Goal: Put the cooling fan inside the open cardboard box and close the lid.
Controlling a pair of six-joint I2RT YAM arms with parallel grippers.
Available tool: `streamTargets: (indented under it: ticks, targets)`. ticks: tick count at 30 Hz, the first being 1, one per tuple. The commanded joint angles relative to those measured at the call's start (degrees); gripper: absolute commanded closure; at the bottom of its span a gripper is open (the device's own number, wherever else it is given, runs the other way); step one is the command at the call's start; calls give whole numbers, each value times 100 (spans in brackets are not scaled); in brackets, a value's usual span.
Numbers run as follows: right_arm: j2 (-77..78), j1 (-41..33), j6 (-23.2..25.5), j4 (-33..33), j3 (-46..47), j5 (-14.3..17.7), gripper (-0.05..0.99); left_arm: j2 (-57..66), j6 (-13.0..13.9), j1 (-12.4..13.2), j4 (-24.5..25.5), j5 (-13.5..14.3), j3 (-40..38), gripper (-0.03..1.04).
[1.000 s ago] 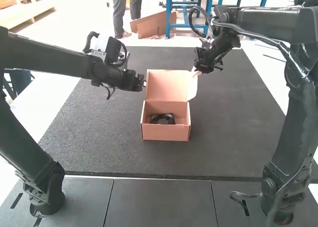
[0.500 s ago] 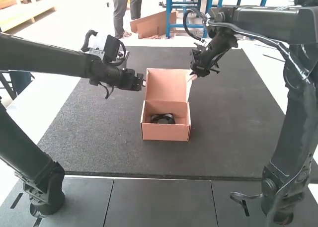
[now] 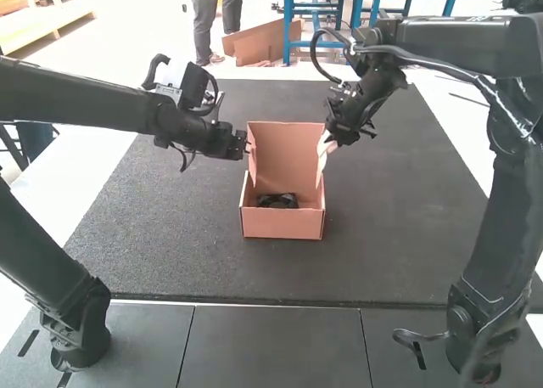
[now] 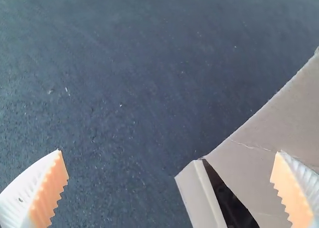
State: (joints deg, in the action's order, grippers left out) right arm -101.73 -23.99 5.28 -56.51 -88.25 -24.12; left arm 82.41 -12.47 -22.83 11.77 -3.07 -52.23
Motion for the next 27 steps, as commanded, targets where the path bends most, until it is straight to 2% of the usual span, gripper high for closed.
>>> streamTargets:
  ticks: [1, 11, 21, 23, 27]
  targets:
    - [224, -71, -62, -35, 132, -14, 95, -313, 78, -134, 10, -211, 81, 4]
    - [435, -185, -80, -53, 501, -181, 95, -560, 183, -196, 352, -220, 266, 4]
    - [497, -396, -141, -123, 906, -295, 95, -911, 183, -213, 440, -264, 679, 4]
    - [505, -440, -229, -176, 994, -216, 95, -1008, 192, -213, 502, -264, 758, 4]
    - [558, -502, -405, -194, 1161, 153, 95, -1219, 254, -196, 730, -264, 863, 4]
